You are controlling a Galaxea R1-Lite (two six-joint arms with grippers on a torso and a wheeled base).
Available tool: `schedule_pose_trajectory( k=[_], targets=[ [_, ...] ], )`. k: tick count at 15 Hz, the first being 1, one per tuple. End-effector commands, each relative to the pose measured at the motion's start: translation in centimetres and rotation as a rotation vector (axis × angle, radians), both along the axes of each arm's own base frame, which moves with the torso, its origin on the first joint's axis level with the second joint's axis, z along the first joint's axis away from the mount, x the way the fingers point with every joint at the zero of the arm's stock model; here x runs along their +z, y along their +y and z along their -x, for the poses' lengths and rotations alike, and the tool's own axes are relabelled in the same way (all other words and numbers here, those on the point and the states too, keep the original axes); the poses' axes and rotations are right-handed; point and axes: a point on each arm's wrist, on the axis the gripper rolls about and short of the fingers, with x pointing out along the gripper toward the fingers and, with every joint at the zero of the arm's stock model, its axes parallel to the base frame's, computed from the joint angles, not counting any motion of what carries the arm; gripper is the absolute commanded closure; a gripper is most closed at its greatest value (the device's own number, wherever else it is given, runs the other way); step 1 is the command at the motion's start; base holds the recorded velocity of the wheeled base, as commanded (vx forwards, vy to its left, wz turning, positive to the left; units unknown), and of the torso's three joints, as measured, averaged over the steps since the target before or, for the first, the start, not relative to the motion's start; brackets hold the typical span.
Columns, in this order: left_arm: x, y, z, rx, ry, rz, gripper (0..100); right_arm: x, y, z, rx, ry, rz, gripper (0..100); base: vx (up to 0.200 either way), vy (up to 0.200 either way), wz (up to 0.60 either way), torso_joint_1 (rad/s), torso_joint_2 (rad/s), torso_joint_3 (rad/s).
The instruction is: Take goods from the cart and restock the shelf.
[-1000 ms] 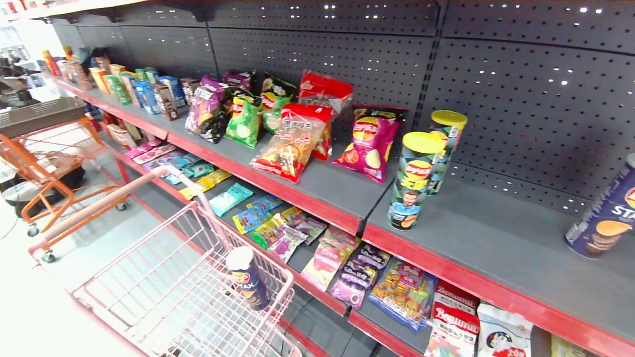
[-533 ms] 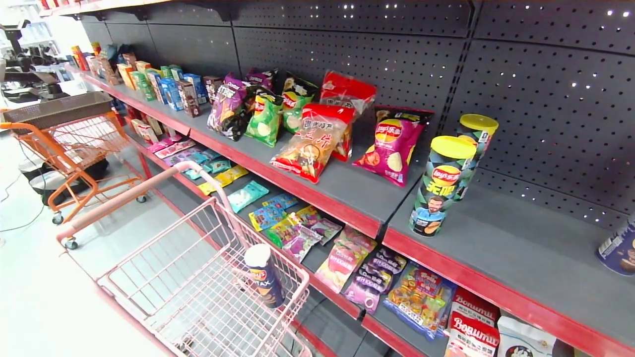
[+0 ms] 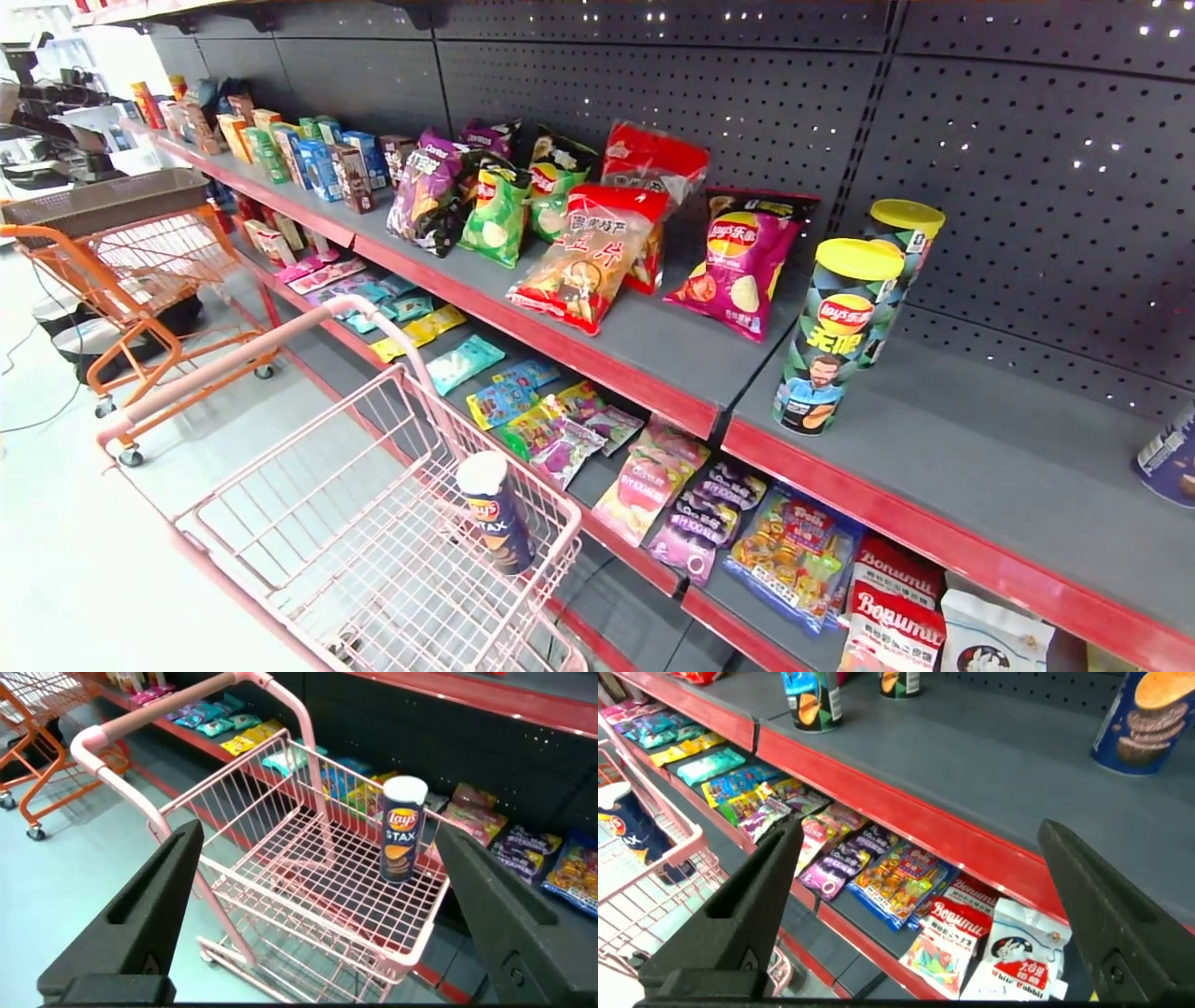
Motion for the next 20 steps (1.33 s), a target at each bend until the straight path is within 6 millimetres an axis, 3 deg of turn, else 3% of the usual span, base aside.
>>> schedule_pose_trajectory(
  k=[1,13,20],
  targets=[
    [0.01,0.00,-0.01,0.001,0.000,0.000,0,0.01,0.00,-0.01,-0.002,0.001,0.000,0,0.000,0.000,0.00,-0.144,0.34,0.193],
    [0.01,0.00,-0.01,0.001,0.000,0.000,0,0.01,0.00,-0.01,0.000,0.001,0.000,0,0.000,0.000,0.00,-0.146,0.36,0.207],
    [0.01,0.00,-0.01,0.001,0.000,0.000,0,0.01,0.00,-0.01,0.000,0.001,0.000,0,0.000,0.000,0.00,-0.185,0.49,0.310]
  ],
)
